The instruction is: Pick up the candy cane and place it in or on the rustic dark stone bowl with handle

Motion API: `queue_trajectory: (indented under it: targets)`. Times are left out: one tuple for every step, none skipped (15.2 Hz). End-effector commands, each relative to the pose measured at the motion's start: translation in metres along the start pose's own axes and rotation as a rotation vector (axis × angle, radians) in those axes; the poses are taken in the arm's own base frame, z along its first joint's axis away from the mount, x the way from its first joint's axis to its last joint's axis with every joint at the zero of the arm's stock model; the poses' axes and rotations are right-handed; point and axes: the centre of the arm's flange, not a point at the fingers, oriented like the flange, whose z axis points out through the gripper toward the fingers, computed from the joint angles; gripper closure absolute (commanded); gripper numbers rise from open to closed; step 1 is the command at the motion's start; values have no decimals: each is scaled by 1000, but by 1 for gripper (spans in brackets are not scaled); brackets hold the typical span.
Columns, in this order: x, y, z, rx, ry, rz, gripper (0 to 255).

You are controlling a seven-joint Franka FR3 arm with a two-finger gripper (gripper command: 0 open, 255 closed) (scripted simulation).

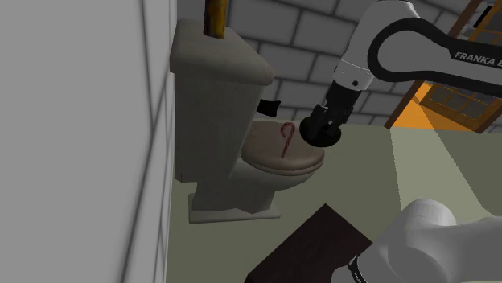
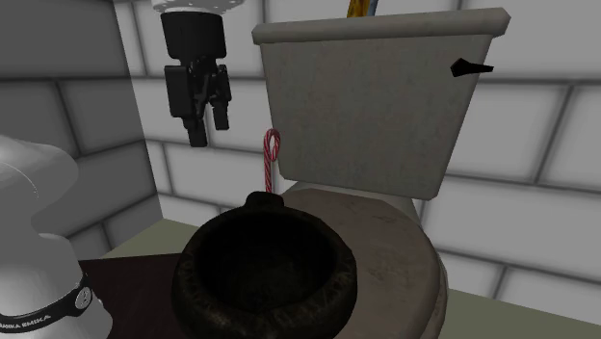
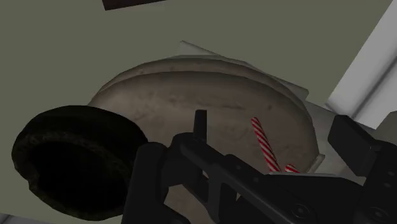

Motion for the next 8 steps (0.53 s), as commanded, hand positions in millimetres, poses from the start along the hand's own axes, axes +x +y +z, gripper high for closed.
queue_trajectory:
  targets:
    - [0, 0, 0, 0, 0, 0, 0]
    - [14, -11, -4, -28, -22, -17, 0]
    - [29, -22, -7, -57, -44, -34, 0]
    - [43, -33, -10, -85, -66, -52, 0]
    - [57, -45, -12, -114, -87, -69, 0]
    - [70, -56, -13, -142, -109, -86, 0]
    - [84, -69, -14, -170, -131, -103, 0]
    - [97, -81, -14, -199, -153, -120, 0]
